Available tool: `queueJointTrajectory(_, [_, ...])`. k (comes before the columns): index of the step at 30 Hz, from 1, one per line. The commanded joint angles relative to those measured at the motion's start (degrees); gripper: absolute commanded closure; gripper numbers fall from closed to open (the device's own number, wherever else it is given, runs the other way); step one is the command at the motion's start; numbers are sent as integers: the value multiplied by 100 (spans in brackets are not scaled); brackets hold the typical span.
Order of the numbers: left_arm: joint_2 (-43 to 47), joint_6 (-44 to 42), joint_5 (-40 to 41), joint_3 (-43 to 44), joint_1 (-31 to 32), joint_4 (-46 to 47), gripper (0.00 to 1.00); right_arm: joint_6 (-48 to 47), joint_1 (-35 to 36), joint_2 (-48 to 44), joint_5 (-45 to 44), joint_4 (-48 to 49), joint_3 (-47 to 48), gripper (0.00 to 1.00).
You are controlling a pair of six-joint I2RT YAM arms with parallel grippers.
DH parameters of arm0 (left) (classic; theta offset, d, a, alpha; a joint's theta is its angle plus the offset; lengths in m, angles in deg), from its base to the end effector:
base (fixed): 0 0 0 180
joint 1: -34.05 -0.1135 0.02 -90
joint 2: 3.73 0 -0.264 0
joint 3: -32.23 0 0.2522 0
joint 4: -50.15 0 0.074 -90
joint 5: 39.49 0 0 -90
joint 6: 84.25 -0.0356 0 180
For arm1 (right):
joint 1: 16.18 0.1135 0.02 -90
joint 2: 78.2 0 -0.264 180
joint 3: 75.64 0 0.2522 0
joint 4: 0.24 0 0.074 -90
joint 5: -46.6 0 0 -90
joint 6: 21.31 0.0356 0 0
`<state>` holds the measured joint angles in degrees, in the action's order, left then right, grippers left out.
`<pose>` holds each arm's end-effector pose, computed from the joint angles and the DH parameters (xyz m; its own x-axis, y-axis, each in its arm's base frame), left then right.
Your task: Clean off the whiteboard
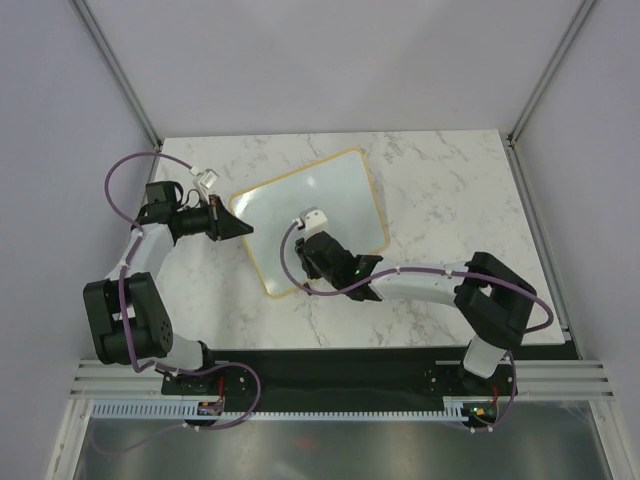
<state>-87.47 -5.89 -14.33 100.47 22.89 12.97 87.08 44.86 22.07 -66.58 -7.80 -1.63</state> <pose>0.2891 0.0242 0.2376 -0.6722 -0.0452 -0.7390 0.6041 0.5436 -0.5827 0.1972 0.3274 0.2023 -0.4595 -0.2314 -0.8575 -0.5280 0.8475 0.0542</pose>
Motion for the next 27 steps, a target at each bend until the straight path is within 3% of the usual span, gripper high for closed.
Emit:
queueJointTrajectory(1, [7, -1157, 1290, 116, 8, 628, 98, 243, -758, -962, -223, -302, -144, 100])
queueJointTrajectory(8, [-54, -1139, 1219, 98, 8, 637, 98, 516, -2849, -1817, -179, -1375, -619, 100])
queueJointTrajectory(11, [-54, -1200, 1228, 89, 0, 637, 98, 595, -4051, -1836, 136, -1718, -839, 100])
queueJointTrajectory(14, [-72, -1227, 1263, 80, 8, 637, 98, 569, -4756, -1660, 357, -1815, -1006, 100])
queueJointTrajectory(19, [-98, -1271, 1263, 63, 8, 637, 98, 490, -5101, -1117, 446, -1841, -1051, 98])
queueJointTrajectory(22, [-151, -1236, 1254, 98, 8, 628, 98, 472, -5119, -747, 463, -1850, -963, 87])
queueJointTrajectory(27, [-212, -1218, 1272, 142, 8, 619, 98, 472, -5128, -464, 499, -1859, -857, 52])
